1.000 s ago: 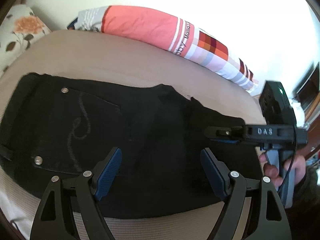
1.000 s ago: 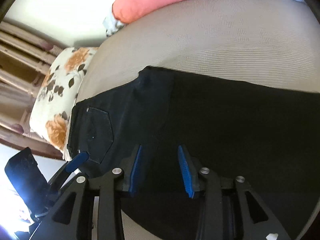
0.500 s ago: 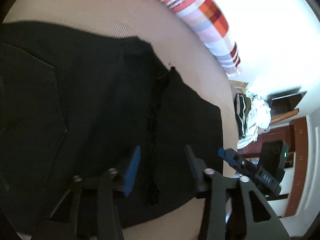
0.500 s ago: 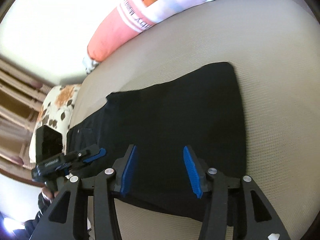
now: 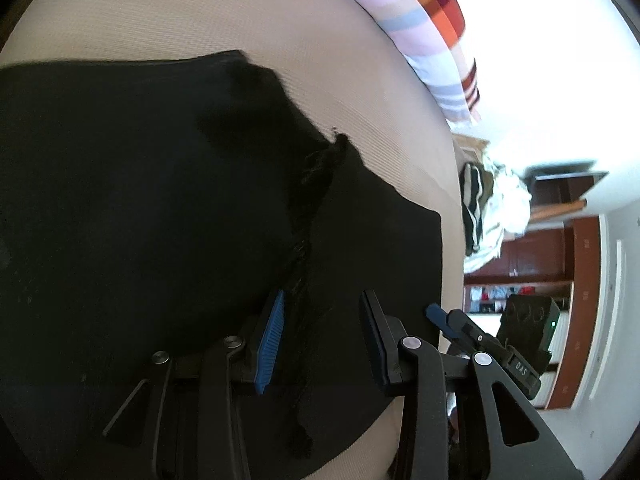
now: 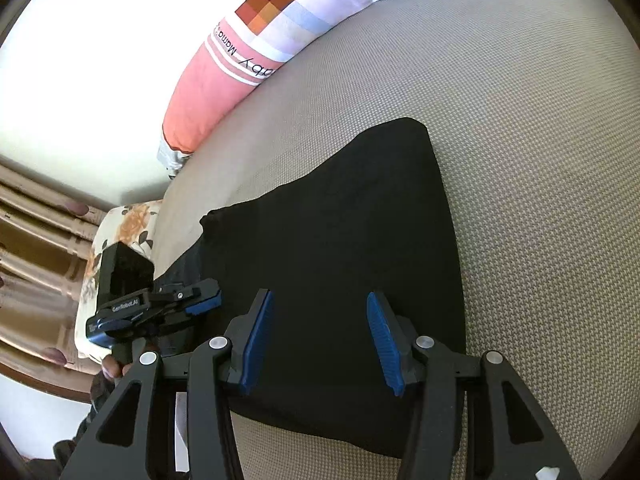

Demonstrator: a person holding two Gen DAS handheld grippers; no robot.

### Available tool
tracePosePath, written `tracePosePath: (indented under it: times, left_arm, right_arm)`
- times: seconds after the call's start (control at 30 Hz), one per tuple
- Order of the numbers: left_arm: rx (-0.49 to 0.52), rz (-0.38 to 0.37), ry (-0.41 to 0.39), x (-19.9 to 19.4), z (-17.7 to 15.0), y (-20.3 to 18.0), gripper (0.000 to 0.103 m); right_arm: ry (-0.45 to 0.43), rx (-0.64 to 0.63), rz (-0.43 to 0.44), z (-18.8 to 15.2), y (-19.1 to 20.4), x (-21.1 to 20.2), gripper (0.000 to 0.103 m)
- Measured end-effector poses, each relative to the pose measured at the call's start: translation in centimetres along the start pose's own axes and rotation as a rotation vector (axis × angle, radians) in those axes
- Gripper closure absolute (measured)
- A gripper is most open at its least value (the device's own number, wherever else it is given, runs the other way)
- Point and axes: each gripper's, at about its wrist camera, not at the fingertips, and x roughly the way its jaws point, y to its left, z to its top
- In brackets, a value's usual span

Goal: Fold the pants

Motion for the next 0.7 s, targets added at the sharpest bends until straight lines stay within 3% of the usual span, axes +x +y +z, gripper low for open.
tracePosePath:
  times: [0.27, 0.43, 0.53, 0.63, 0.7]
  left_arm:
    - [0.022, -0.018, 0.003, 1.4, 0.6, -1.3, 0.064]
    - [0.042, 0.009, -0.014, 1.6, -0.4, -1.6, 0.079]
    - [0.045, 0.016, -0.033, 2.1, -0.8, -2.0, 0.082]
    - [0.053, 0.064, -0.055, 2.4, -1.0, -2.4, 0.098]
    - [0.065, 0.095, -0.078, 2.3, -1.2, -2.8, 0.098]
  right_arm:
    - [-0.01, 0.031, 0.003, 0.3, -0.6, -0.2, 0.056]
    - [-0.017, 0.03, -0.015, 0.2, -0.6, 0.0, 0.056]
    - [-0.018, 0.022, -0.027, 0.2, -0.4, 0.1, 0.056]
    - [-0.019, 0.018, -0.034, 0.3, -0.3, 0.1, 0.057]
    - [-0.02, 0.016, -0.041, 0.3, -0.4, 0.1, 0.058]
